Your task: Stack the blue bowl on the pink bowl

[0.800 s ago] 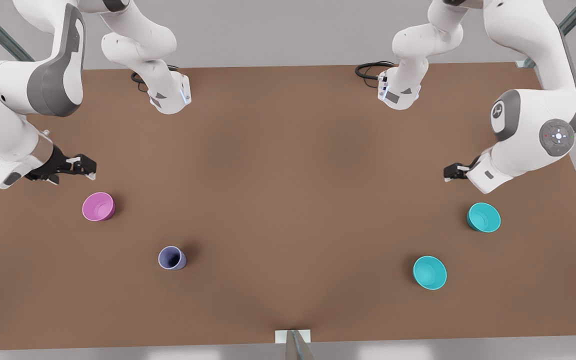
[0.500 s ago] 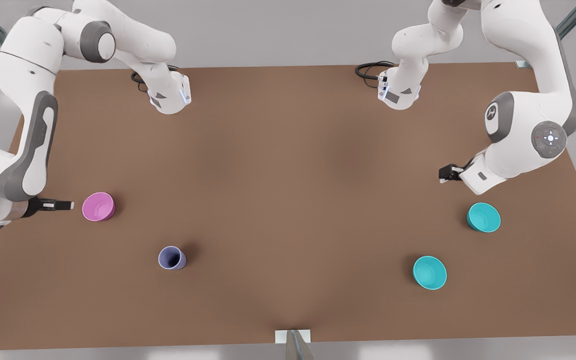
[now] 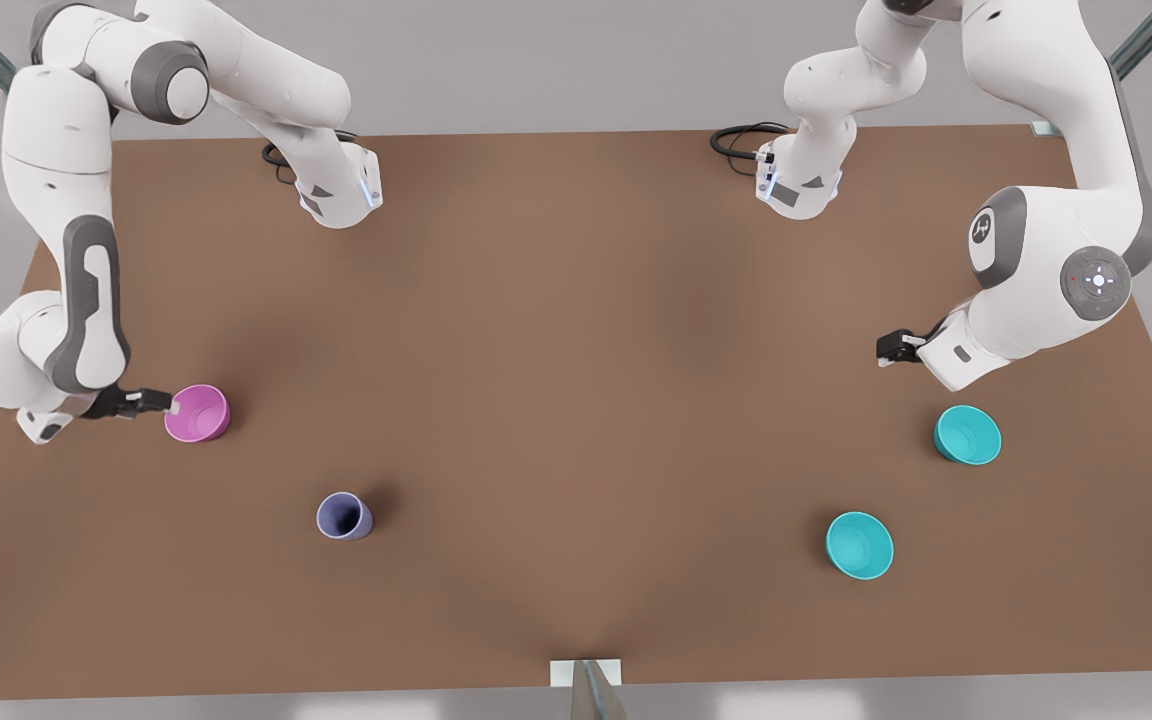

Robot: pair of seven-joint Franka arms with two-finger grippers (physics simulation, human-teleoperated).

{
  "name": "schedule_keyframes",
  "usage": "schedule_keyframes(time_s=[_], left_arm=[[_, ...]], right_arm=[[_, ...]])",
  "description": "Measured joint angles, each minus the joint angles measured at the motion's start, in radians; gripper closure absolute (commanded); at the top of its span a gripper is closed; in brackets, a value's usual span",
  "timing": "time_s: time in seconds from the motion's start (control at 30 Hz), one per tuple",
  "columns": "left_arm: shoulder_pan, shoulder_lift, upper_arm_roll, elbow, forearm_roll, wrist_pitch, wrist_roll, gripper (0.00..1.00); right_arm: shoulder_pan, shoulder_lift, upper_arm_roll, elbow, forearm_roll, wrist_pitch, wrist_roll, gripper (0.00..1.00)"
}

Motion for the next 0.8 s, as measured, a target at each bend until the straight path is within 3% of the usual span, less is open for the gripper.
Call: schedule_keyframes(time_s=[0.23,0.57,0.63,0.73,0.8], left_arm=[[-0.001,0.0,-0.001,0.0,0.0,-0.003,0.003,0.0],[-0.003,0.0,-0.002,-0.001,0.0,-0.012,0.005,0.0],[-0.003,0.001,-0.002,-0.001,0.0,-0.013,0.005,0.0],[-0.003,0.001,-0.002,-0.001,0.0,-0.014,0.005,0.0],[-0.003,0.001,-0.002,-0.001,0.0,-0.014,0.006,0.0]], right_arm=[[0.003,0.008,-0.002,-0.08,-0.007,0.161,-0.111,0.0],[0.015,0.042,0.003,-0.131,0.022,0.234,-0.182,0.04],[0.018,0.048,0.003,-0.129,0.03,0.238,-0.193,0.42],[0.029,0.049,0.003,-0.123,0.042,0.237,-0.213,0.79],[0.035,0.049,0.003,-0.114,0.052,0.231,-0.231,0.79]])
